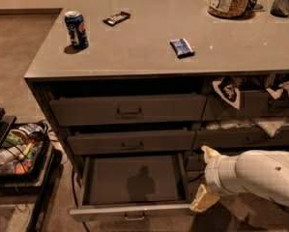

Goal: Close bottom drawer

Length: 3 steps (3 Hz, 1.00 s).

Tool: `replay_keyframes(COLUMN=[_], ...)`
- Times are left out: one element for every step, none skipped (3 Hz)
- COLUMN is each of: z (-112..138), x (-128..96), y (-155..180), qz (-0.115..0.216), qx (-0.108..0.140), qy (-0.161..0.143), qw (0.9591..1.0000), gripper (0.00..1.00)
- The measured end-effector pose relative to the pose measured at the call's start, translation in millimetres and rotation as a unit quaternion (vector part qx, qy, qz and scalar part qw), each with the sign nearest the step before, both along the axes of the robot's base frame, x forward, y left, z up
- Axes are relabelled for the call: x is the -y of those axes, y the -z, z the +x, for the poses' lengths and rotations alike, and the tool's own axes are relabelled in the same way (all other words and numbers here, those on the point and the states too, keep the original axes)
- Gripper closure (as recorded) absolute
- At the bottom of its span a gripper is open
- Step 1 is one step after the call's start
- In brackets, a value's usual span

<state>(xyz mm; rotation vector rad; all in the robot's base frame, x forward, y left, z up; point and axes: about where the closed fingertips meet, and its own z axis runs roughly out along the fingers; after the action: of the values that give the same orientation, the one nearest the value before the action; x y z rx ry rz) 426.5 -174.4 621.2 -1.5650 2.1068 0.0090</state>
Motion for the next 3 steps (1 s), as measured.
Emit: replay_keyframes(z=[0.0, 2.9, 5.3], x=[-0.1, -0.5, 0.0], y=[-0.2, 4.3, 26.6], qz=[0.0, 0.004, 0.01], qx=[0.0, -0.007, -0.022], qy=[0.001, -0.007, -0.039], qw=[1.0, 0.9999, 0.9989], gripper=[0.0, 0.0, 0.0])
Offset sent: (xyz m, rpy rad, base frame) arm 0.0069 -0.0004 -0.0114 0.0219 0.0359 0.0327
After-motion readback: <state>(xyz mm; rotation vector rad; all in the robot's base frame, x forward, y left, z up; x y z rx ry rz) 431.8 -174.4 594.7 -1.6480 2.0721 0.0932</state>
